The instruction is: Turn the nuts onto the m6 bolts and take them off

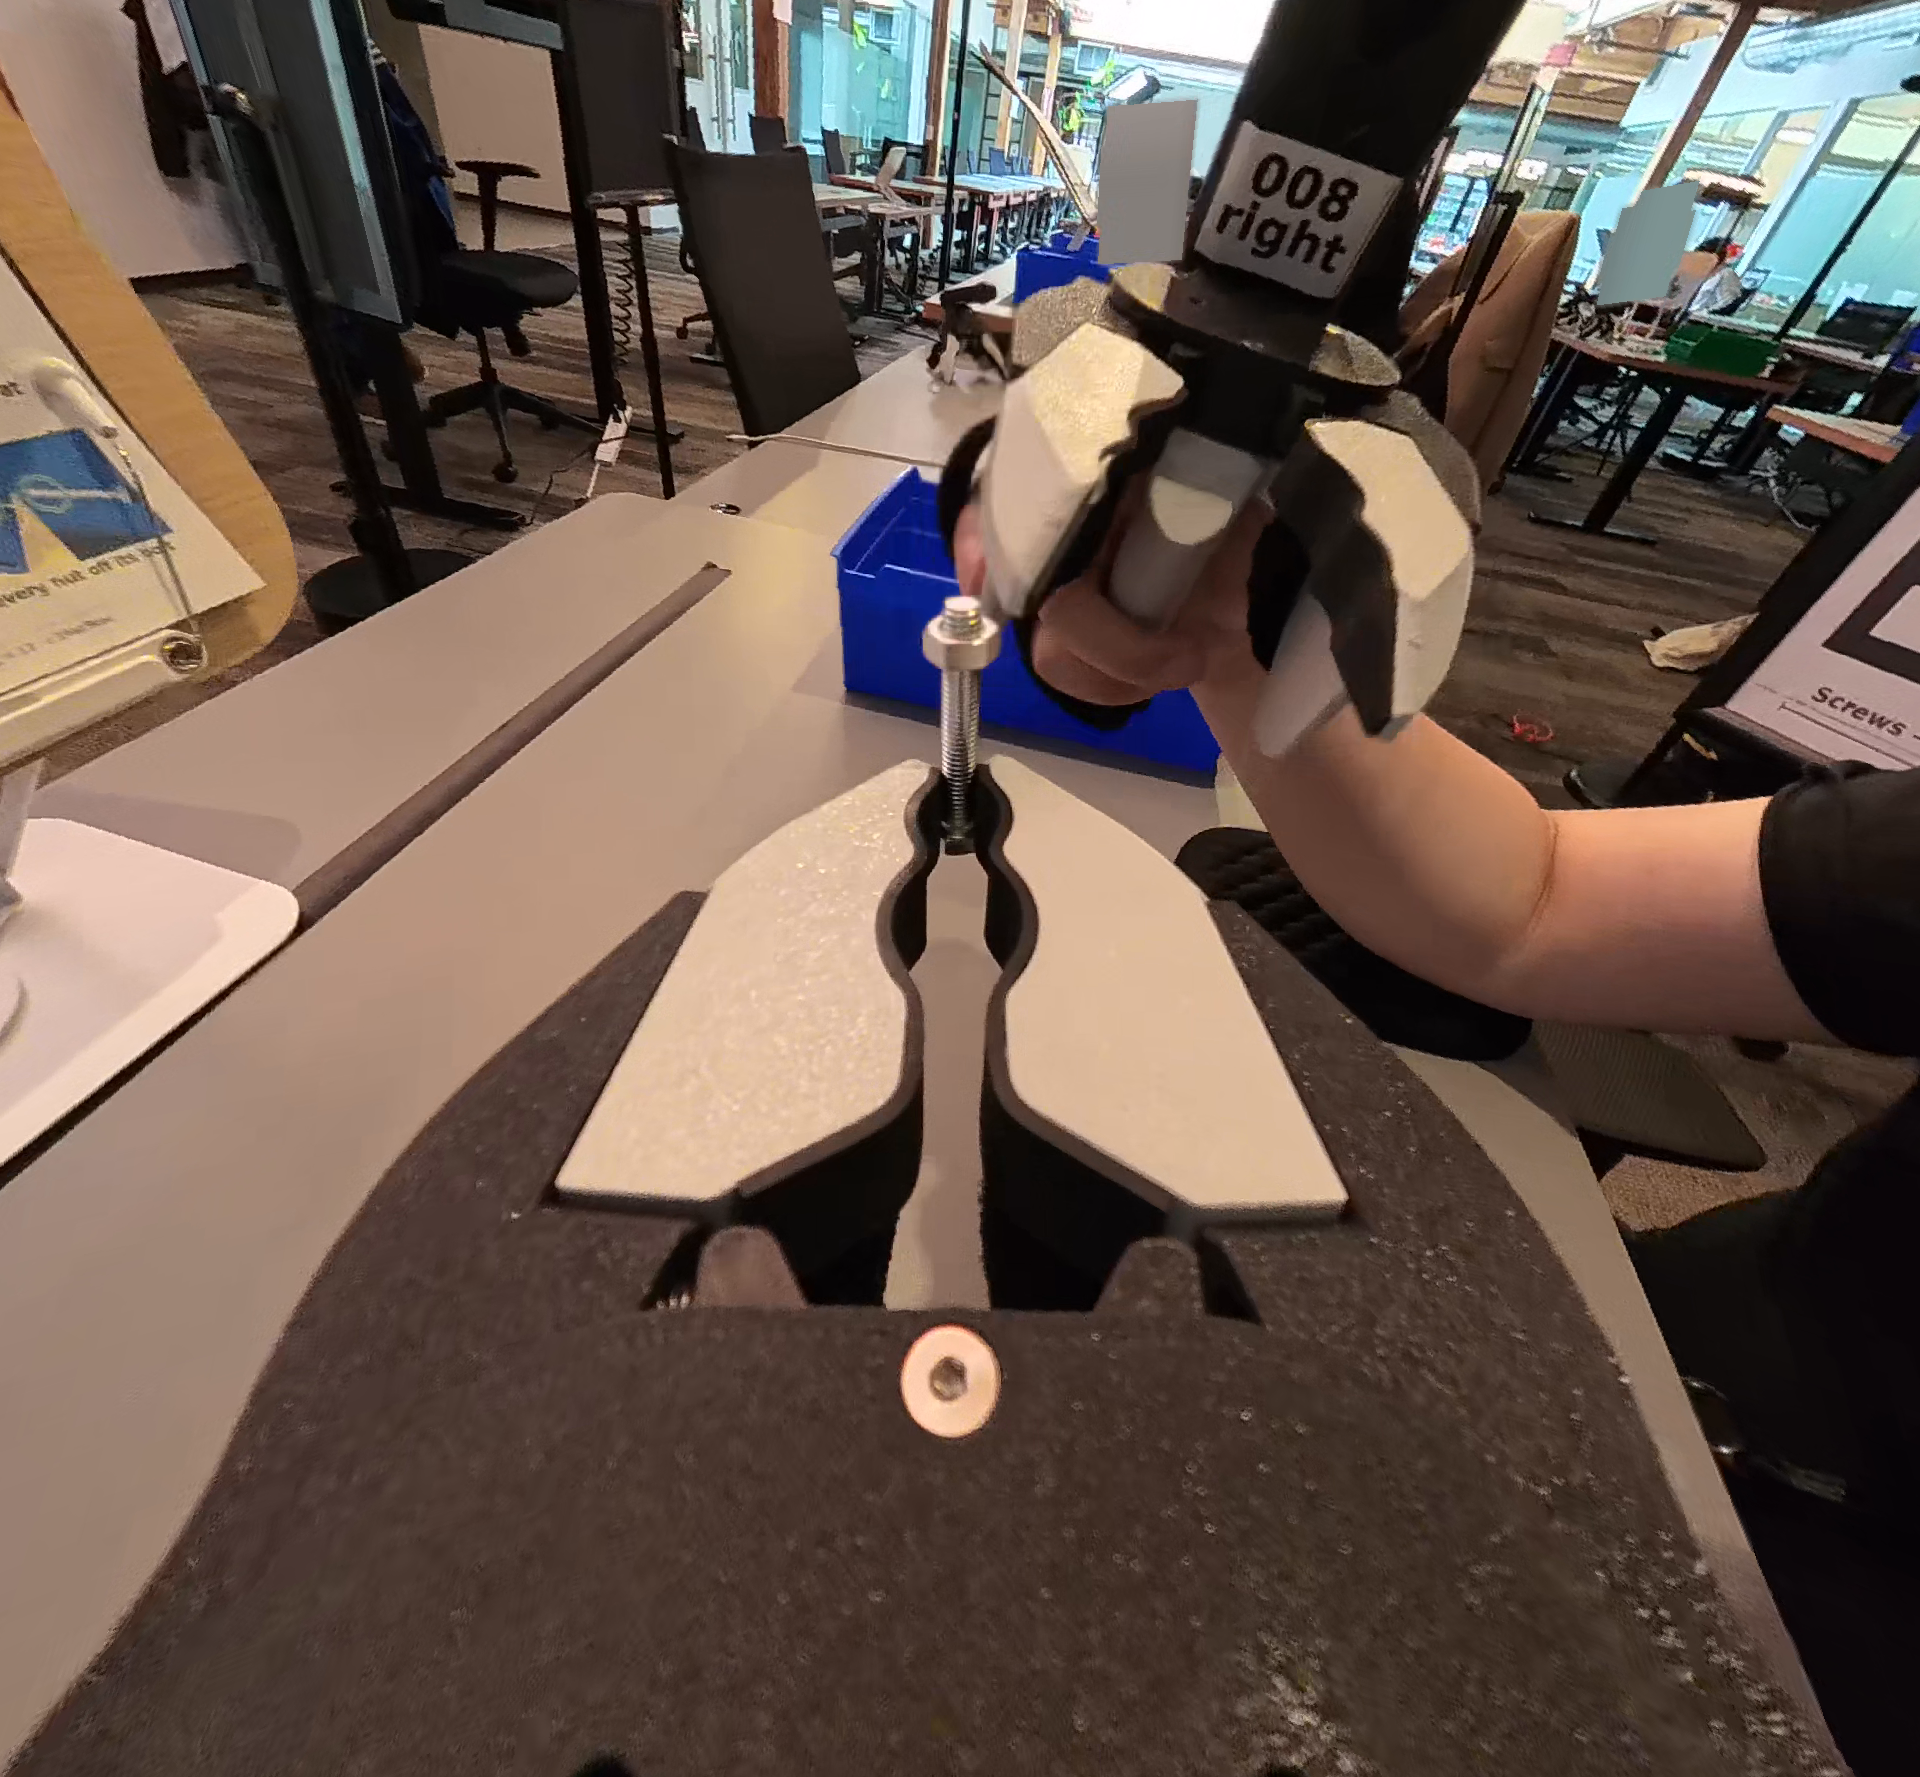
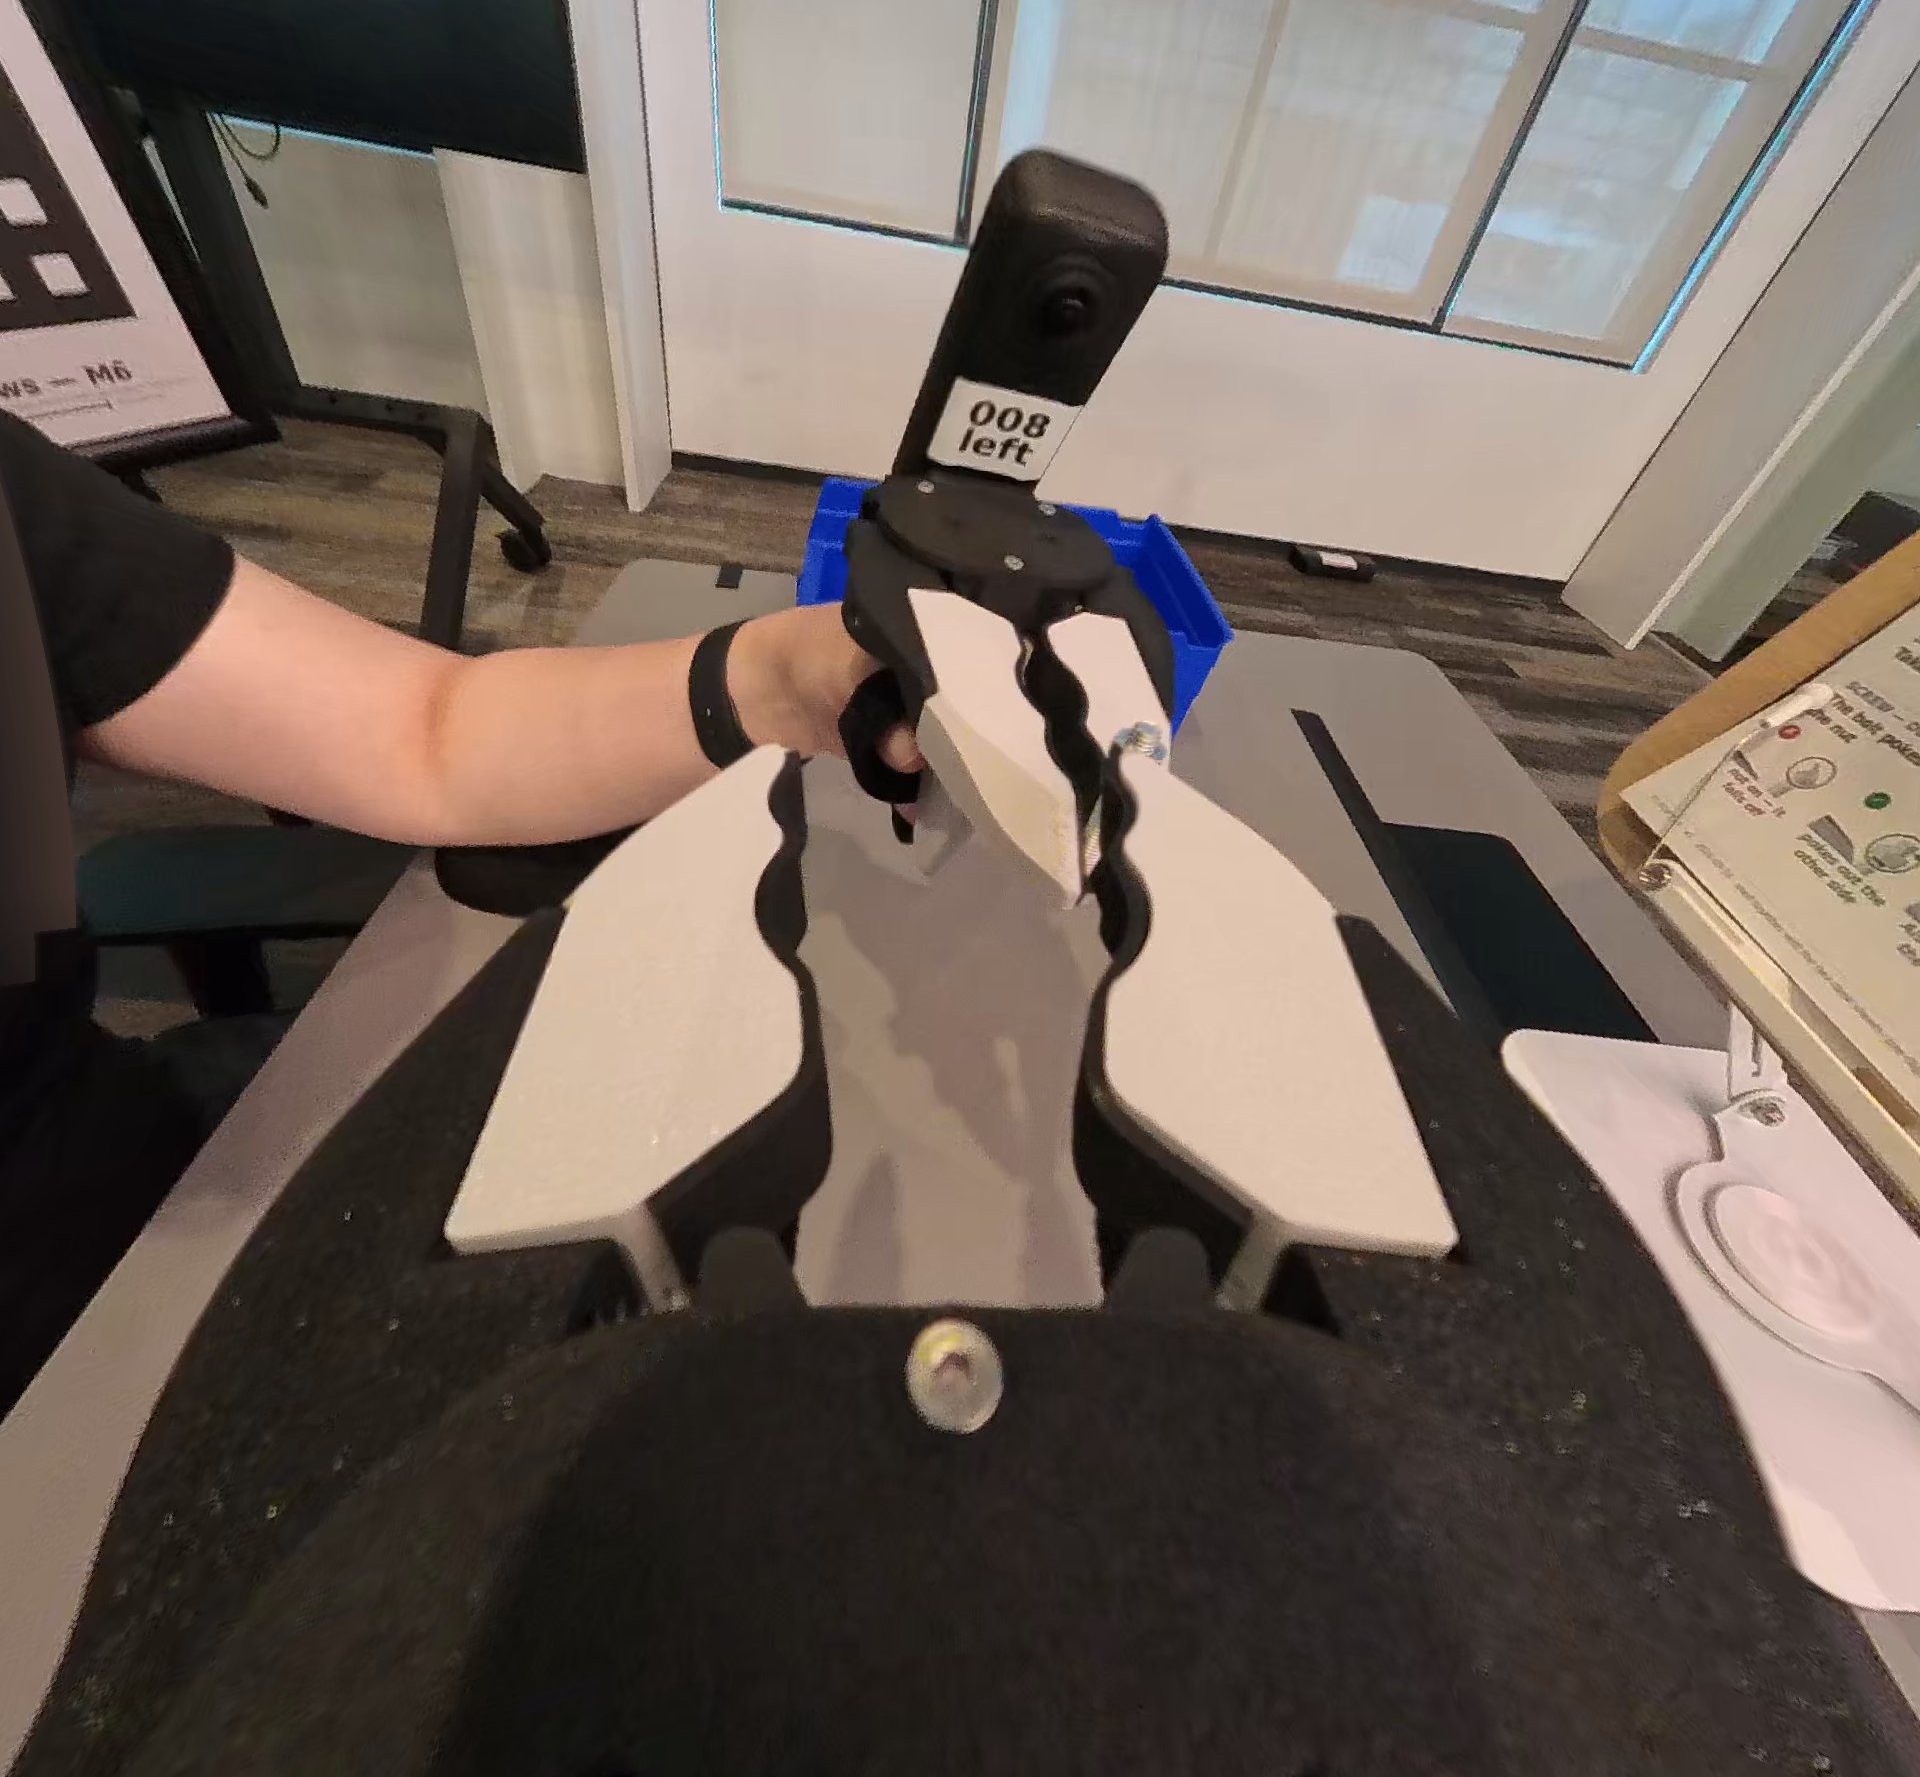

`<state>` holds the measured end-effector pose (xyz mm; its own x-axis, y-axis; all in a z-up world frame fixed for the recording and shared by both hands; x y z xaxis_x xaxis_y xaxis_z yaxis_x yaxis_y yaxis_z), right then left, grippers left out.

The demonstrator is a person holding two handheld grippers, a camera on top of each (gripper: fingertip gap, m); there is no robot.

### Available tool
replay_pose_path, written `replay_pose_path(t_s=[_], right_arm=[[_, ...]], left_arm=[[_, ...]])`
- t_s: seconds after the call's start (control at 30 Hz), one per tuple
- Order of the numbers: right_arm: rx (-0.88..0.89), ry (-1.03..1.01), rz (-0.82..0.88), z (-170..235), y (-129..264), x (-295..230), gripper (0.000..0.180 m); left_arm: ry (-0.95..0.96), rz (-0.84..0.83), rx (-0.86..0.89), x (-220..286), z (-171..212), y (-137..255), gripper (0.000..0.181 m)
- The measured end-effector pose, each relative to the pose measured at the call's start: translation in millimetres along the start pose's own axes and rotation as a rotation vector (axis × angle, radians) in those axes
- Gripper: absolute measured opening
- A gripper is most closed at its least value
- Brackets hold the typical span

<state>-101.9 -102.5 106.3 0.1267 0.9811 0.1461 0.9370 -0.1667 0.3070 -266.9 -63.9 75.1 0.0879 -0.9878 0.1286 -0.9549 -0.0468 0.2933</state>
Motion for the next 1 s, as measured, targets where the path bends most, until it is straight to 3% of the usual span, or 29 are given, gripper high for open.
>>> replay_pose_path(t_s=[0.33,0.47,0.8,1.0], right_arm=[[-0.029,-0.017,0.023,3.5,-10.7,3.2,0.061],[-0.011,-0.010,-0.001,1.5,-1.3,1.1,0.050],[-0.012,-0.026,0.023,3.6,-12.8,4.2,0.060],[0.054,-0.063,0.029,0.9,2.5,8.4,0.037]], left_arm=[[-0.020,0.013,-0.024,4.4,0.8,-6.1,0.005],[0.000,0.005,0.004,0.5,-0.7,0.6,0.005],[-0.020,0.010,-0.017,4.1,-0.1,-4.3,0.005],[0.022,0.022,0.042,-0.8,-3.8,8.3,0.005]])
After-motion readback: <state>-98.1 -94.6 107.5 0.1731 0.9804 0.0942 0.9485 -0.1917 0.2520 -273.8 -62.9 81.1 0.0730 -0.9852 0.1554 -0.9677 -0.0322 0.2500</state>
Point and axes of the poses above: each gripper's, where its closed fingertips meet, y back along the fingers, z out of its underside, x = y × z across the jaws, the point moved 9 cm from there along y, back along the fingers, and after that the axes turned 11 degrees about -x, right-handed, at the moved point
